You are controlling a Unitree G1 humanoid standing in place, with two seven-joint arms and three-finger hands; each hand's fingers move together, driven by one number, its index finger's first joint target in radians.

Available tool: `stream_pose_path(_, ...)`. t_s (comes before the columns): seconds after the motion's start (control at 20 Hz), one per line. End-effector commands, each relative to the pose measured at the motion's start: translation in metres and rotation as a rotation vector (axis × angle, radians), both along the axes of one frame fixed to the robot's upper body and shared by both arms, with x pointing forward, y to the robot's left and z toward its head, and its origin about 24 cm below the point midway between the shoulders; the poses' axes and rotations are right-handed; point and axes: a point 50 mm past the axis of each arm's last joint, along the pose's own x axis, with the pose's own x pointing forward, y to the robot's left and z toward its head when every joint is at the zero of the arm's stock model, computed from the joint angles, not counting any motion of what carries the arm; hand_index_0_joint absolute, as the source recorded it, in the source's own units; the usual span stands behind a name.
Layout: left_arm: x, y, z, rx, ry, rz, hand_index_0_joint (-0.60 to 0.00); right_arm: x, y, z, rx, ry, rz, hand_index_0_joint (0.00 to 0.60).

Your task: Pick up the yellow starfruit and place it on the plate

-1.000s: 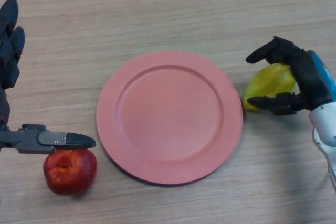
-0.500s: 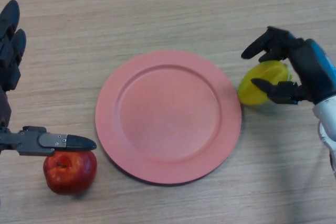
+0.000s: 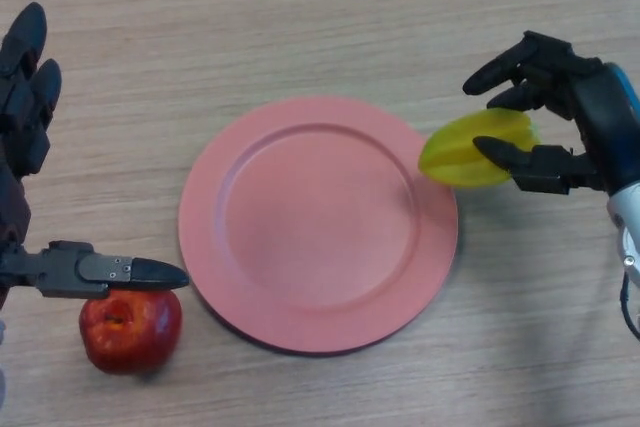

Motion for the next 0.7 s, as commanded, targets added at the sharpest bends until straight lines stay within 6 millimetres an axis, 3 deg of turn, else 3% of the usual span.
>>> stream_pose_path(0.05, -0.009, 0.001, 0.030, 0.044, -0.175, -0.009, 0.000, -0.008, -0.008, 0.047, 0.051, -0.219, 0.015, 0.600)
stream_pose_path(0.2, -0.010, 0.001, 0.030, 0.041, -0.176, -0.008, 0.000, -0.012, 0.003, 0.051, 0.085, -0.209, 0.035, 0.600)
stream_pose_path(0.45, -0.009, 0.001, 0.032, 0.043, -0.179, -0.014, 0.000, -0.022, 0.041, 0.050, 0.190, -0.148, 0.157, 0.600)
stream_pose_path(0.6, -0.010, 0.002, 0.033, 0.044, -0.183, -0.019, 0.000, -0.026, 0.065, 0.042, 0.148, -0.135, 0.204, 0.600)
stream_pose_path(0.7, -0.011, 0.004, 0.032, 0.044, -0.194, -0.009, 0.000, -0.031, 0.081, 0.033, 0.233, -0.088, 0.246, 0.600)
